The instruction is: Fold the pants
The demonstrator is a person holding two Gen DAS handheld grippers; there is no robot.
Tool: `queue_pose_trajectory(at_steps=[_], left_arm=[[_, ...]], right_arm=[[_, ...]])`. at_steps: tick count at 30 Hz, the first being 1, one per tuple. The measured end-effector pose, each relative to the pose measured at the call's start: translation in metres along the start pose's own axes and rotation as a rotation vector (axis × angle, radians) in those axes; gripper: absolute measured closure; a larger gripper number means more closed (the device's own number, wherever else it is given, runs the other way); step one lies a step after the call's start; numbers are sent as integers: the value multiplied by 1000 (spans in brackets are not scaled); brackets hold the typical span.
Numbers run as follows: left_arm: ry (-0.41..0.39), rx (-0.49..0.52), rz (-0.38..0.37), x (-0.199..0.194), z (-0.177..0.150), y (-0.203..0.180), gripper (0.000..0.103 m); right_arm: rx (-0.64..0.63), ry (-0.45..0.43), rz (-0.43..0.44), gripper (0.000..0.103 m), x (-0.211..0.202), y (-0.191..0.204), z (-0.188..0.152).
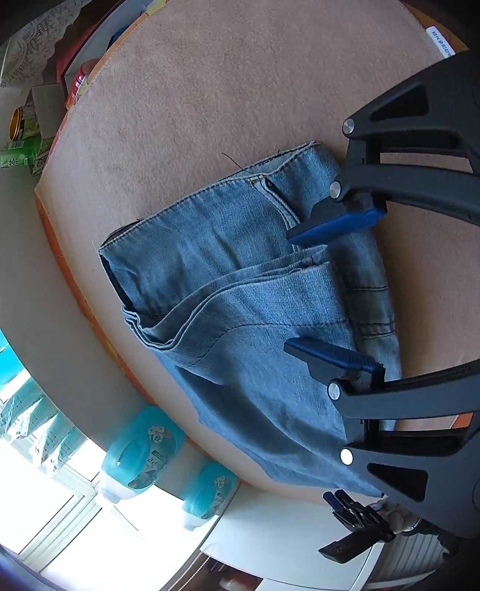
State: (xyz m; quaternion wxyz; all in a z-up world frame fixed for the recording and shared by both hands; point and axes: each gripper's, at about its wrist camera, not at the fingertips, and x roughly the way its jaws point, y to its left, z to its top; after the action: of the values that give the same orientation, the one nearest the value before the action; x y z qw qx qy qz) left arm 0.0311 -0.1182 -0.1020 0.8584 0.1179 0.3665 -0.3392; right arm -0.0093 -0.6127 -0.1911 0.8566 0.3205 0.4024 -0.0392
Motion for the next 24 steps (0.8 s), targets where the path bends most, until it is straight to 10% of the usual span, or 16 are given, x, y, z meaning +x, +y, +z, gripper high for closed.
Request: queue_pose_trajectory(at_steps=[7,15,20,24], left_arm=[[-14,-14,22,-10,0,10,58],[-8,-54,29,-18,-6,30,58],[8,-79,10,-27,-14,36,58],[27,-145,-42,-29,-23,40,54]], right_arm=[[86,-156,80,92,-52,15,-12],[111,-55,-102,91,-29,-17,-35],[-15,-138,-322,67,-44,14,-30],[-108,-177,-262,67,-54,57,-33]])
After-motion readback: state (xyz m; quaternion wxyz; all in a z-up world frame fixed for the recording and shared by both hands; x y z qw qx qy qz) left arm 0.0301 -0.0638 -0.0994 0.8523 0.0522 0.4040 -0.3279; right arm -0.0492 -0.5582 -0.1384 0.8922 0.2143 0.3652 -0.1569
